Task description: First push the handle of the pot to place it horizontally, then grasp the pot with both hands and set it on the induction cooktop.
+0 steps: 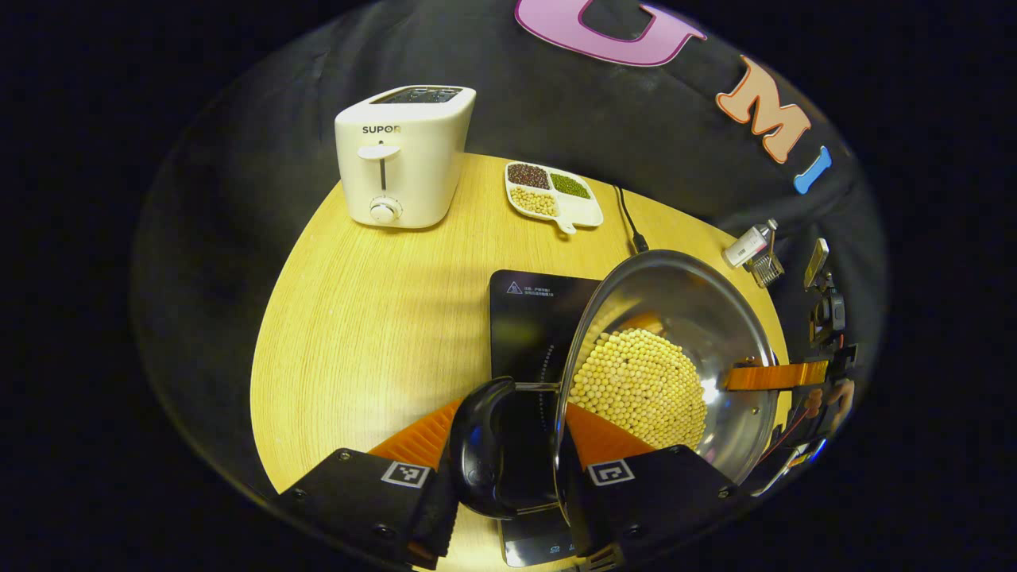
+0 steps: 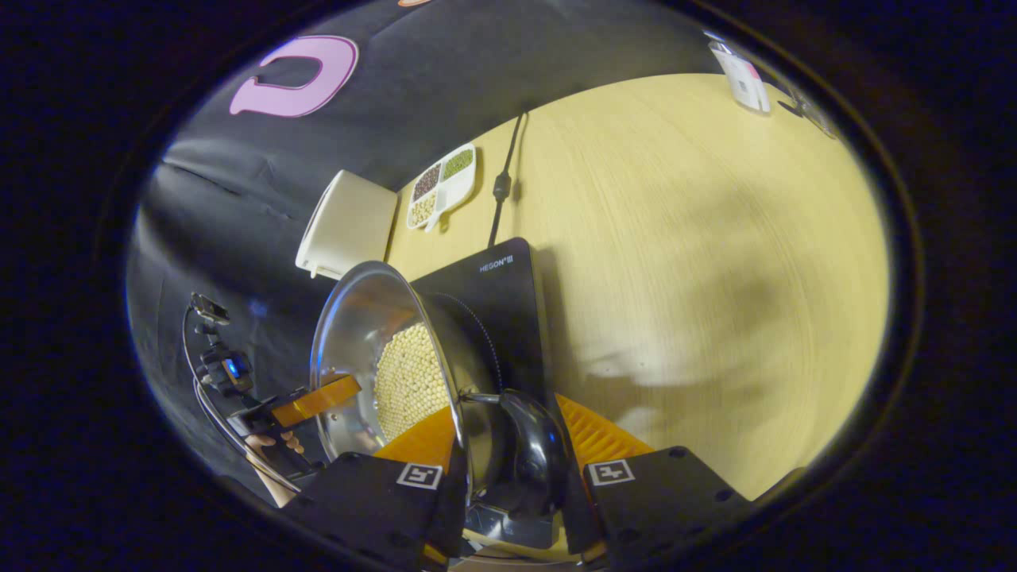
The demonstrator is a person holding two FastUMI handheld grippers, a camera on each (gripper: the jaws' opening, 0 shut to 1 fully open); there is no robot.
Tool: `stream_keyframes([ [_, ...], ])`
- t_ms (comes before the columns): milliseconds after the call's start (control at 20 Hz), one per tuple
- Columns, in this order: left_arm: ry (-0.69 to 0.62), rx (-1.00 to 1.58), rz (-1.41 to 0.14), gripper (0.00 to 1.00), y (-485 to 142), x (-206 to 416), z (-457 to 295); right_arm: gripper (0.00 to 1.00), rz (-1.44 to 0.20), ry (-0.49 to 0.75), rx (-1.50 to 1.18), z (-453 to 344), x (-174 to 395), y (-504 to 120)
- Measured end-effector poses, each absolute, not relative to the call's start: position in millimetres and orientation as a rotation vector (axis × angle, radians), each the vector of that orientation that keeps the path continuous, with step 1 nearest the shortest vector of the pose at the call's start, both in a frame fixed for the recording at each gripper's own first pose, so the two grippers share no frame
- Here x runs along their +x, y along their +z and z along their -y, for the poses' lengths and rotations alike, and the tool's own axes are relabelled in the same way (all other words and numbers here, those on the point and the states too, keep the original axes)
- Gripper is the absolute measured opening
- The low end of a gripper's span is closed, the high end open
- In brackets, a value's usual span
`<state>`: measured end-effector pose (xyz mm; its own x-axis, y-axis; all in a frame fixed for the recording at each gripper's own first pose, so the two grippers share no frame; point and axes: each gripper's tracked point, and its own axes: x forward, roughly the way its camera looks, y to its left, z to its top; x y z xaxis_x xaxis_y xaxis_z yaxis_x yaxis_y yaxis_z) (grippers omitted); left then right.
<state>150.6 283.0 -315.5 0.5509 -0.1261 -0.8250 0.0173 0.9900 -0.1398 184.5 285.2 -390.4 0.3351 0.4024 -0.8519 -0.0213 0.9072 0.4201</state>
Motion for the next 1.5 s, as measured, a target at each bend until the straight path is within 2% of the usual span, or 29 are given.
stream_keyframes([
  [100, -0.089, -0.122, -0.977, 0.59, -315.9, 152.2, -283.5, 0.46, -1.203, 0.286, 0.367, -285.8, 184.3, -390.8],
  [150, -0.091, -0.124, -0.970, 0.60, -316.5, 153.0, -283.3, 0.52, -1.201, 0.288, 0.366, -285.4, 184.9, -390.5],
  [200, -0.093, -0.125, -0.966, 0.60, -316.7, 153.4, -283.1, 0.52, -1.199, 0.291, 0.365, -285.5, 184.9, -390.5],
  [250, -0.096, -0.129, -0.961, 0.61, -316.7, 153.0, -282.7, 0.46, -1.195, 0.294, 0.365, -285.8, 185.7, -390.6],
  [350, -0.097, -0.141, -0.953, 0.60, -317.6, 153.3, -282.4, 0.46, -1.193, 0.299, 0.366, -285.7, 184.3, -390.7],
  [400, -0.095, -0.148, -0.951, 0.61, -317.9, 153.2, -282.1, 0.53, -1.193, 0.302, 0.370, -284.7, 183.4, -389.3],
  [850, -0.036, -0.201, -0.977, 0.64, -327.3, 143.1, -283.0, 0.51, -1.180, 0.277, 0.342, -279.9, 186.7, -391.6],
  [900, -0.019, -0.209, -0.964, 0.67, -325.8, 143.3, -284.6, 0.56, -1.166, 0.272, 0.316, -275.9, 186.7, -392.1],
  [950, -0.004, -0.215, -0.955, 0.73, -324.8, 144.1, -284.6, 0.68, -1.144, 0.280, 0.294, -273.6, 187.1, -389.8],
  [1000, 0.023, -0.204, -0.949, 0.75, -322.1, 141.7, -288.9, 0.80, -1.118, 0.287, 0.278, -273.4, 186.5, -384.5],
  [1050, 0.040, -0.194, -0.918, 0.91, -316.5, 144.3, -292.3, 0.92, -1.088, 0.302, 0.277, -274.2, 187.9, -378.1],
  [1150, 0.056, -0.178, -0.825, 0.98, -296.8, 152.5, -292.6, 0.93, -1.027, 0.318, 0.276, -272.1, 190.5, -358.0],
  [1350, 0.101, -0.094, -0.676, 0.97, -250.7, 155.1, -289.7, 0.92, -0.919, 0.306, 0.266, -252.9, 199.2, -321.7],
  [1400, 0.112, -0.086, -0.651, 0.97, -240.9, 152.8, -285.4, 0.99, -0.898, 0.304, 0.262, -247.6, 197.8, -312.5],
  [1450, 0.120, -0.084, -0.629, 0.97, -232.9, 150.4, -279.0, 0.92, -0.880, 0.302, 0.253, -240.7, 197.5, -305.1],
  [1500, 0.129, -0.083, -0.611, 0.97, -224.9, 146.2, -273.4, 0.92, -0.859, 0.305, 0.238, -234.4, 194.2, -296.4],
])
